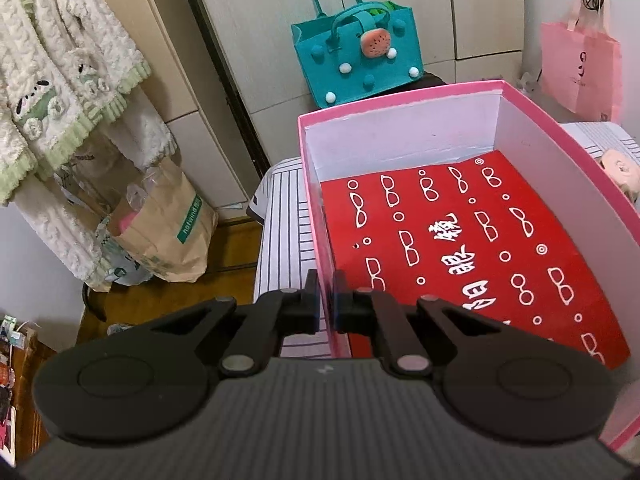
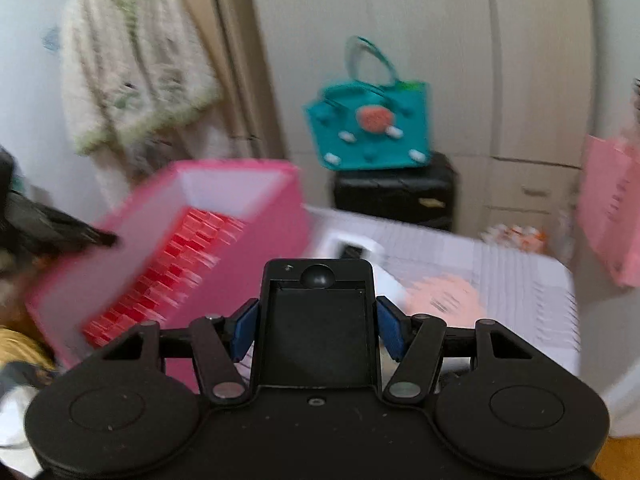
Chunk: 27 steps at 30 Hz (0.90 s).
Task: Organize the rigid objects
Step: 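Carry the black phone case into the pink box and open the right tool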
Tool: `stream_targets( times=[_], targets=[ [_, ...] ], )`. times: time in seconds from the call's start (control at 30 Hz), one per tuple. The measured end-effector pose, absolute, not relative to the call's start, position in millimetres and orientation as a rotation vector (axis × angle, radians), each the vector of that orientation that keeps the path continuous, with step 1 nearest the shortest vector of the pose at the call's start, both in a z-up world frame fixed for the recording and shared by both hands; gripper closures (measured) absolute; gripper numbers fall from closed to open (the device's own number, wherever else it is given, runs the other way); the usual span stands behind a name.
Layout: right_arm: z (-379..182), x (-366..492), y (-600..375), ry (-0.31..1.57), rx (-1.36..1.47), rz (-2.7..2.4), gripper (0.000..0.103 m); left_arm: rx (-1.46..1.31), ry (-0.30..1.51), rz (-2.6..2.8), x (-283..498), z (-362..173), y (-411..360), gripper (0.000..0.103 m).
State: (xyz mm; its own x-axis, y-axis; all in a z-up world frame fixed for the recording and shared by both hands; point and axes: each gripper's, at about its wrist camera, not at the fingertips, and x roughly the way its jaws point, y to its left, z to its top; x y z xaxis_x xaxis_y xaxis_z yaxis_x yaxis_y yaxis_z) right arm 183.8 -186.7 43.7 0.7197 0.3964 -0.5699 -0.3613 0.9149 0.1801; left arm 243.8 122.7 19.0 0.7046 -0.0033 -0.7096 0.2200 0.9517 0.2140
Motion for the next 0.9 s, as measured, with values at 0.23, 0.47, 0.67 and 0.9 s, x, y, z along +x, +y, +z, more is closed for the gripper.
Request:
stream_targets(
  times=[0.23,0.47,0.67,0.9],
  targets=[
    [81,242,-104,0.796,0.135,0.690,0.036,0.274,0.782,-0.109,243,15,123,0.098],
    [35,335,-39,1.065,0.191,0.638,0.037,0.209,0.756,-0.086,256,23,126,0.099],
    [-13,376,-9,1.181,0.222,0.544,0.037,0.195,0.764,-0.066,252,18,124,0.099],
    [-26,385,-6,1.192,0.288,0.509,0.035,0.209,0.761,-0.063,253,17,123,0.099]
  ],
)
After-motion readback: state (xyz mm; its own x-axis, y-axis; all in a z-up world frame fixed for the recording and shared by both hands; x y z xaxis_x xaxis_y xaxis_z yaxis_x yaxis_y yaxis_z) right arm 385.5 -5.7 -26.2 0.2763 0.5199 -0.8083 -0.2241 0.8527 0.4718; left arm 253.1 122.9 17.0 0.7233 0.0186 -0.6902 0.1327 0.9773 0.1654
